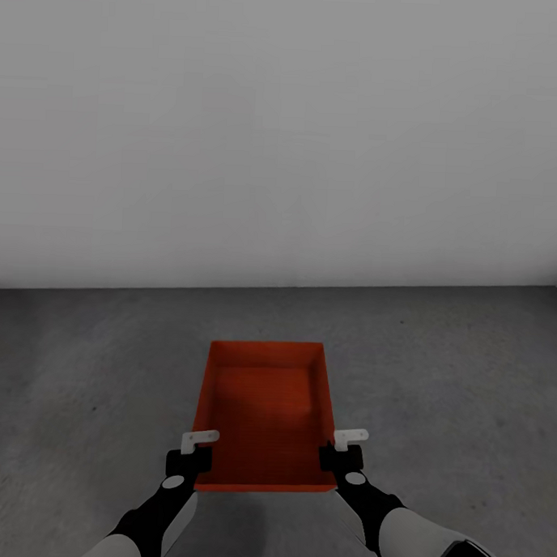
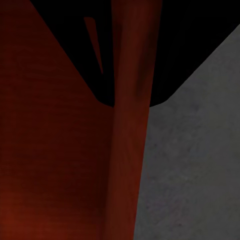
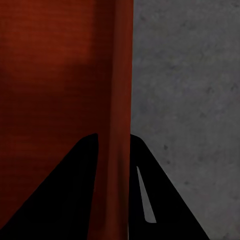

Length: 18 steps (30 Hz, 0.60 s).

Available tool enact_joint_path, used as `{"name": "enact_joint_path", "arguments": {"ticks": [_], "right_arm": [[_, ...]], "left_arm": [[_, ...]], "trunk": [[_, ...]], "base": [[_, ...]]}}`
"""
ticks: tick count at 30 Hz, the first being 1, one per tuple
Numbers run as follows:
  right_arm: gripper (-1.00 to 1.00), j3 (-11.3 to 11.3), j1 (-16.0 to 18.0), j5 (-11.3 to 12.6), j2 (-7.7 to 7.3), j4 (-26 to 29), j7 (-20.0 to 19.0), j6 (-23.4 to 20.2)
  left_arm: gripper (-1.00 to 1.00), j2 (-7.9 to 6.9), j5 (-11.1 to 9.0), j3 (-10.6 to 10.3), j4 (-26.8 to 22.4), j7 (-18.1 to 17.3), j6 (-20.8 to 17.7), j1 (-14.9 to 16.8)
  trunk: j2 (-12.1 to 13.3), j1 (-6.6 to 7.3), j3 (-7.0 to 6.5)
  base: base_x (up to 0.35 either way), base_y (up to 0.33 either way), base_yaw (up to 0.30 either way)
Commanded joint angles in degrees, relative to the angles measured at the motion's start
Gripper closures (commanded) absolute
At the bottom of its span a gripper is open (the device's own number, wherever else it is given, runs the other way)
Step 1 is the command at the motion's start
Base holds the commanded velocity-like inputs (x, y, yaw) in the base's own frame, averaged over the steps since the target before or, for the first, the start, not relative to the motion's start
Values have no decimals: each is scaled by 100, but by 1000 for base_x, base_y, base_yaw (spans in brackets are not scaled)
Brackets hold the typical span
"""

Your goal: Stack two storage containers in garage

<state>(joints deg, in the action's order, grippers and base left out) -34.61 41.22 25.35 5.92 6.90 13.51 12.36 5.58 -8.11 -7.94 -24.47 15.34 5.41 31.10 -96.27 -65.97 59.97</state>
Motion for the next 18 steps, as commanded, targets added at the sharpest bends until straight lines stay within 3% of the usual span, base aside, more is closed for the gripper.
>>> {"name": "enact_joint_path", "arguments": {"ticks": [1,18], "right_arm": [[100,7,1,97,-2,-13,29,30],[100,7,1,100,0,-13,29,30]], "left_arm": [[100,-4,-32,25,-23,65,13,9],[100,-5,-32,26,-23,65,13,10]], "trunk": [[-43,-22,22],[-725,-395,327]], "base": [[0,0,0],[0,0,0]]}}
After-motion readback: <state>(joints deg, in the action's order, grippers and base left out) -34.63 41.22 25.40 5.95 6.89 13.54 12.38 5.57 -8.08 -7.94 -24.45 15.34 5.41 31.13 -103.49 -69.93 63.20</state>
